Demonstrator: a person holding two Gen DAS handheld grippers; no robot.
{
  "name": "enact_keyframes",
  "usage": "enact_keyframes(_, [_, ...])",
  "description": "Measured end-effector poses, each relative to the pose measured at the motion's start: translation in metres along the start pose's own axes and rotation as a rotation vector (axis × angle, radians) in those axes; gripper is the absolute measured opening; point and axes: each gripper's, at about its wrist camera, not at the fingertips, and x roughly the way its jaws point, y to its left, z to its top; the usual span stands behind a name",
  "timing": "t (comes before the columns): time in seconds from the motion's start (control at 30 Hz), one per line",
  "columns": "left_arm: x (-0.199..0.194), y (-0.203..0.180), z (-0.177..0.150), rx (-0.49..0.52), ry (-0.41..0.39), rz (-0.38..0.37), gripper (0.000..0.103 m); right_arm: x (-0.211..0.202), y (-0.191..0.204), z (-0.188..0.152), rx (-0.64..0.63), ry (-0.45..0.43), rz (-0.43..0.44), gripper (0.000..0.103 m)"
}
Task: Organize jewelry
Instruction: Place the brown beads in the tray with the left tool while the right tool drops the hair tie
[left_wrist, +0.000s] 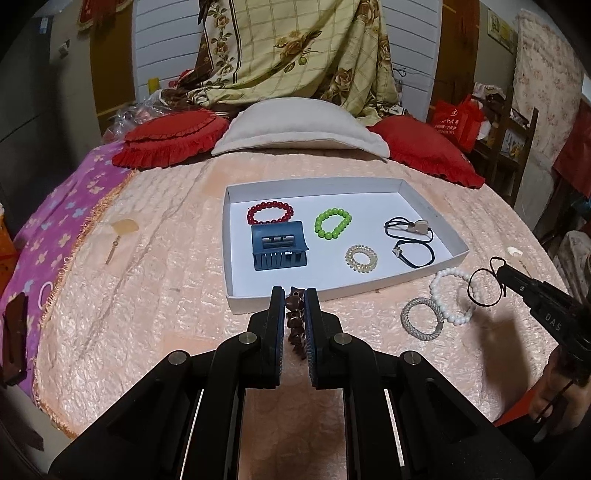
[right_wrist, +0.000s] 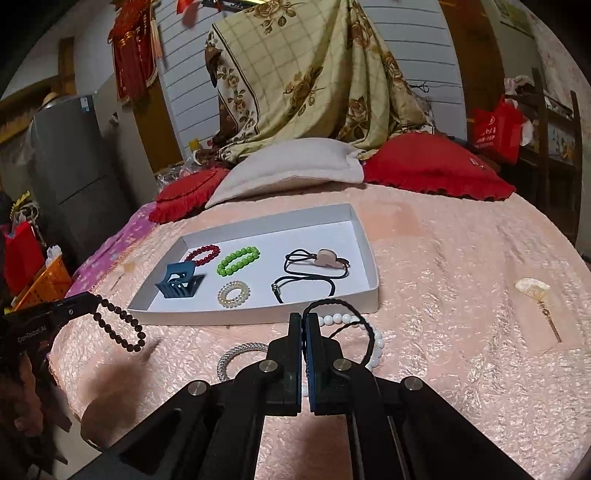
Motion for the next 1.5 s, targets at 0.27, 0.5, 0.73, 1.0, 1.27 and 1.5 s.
enact_keyframes(0.27, [0.008, 0.001, 0.002, -0.005, 0.007, -0.004, 0.008, 0.003, 0.005, 0.002, -0.015, 0.002, 0.0, 0.002])
enact_keyframes(0.5, [0.01, -0.002, 0.014, -0.008, -0.006, -0.032, 0.008, 0.009, 0.01, 0.012, -0.03, -0.011, 0.007, 0.002])
enact_keyframes(0.73, [0.021, -0.029, 0.057, 0.031, -0.043, -0.1, 0.008, 0.03, 0.02, 0.055, -0.081, -0.046, 0.019, 0.002])
enact_keyframes(1.0, [0.077, -0.053, 0.102, -0.056, -0.04, -0.286, 0.009, 0.093, 0.001, 0.108, -0.035, 0.018, 0.116, 0.002])
enact_keyframes(1.27, [0.179, -0.043, 0.108, -0.101, 0.119, -0.165, 0.008, 0.165, -0.013, 0.122, 0.015, 0.104, 0.066, 0.002])
enact_keyframes(1.5, [0.181, -0.032, 0.09, -0.065, 0.139, -0.078, 0.009, 0.201, -0.018, 0.118, 0.067, 0.193, 0.053, 0.002])
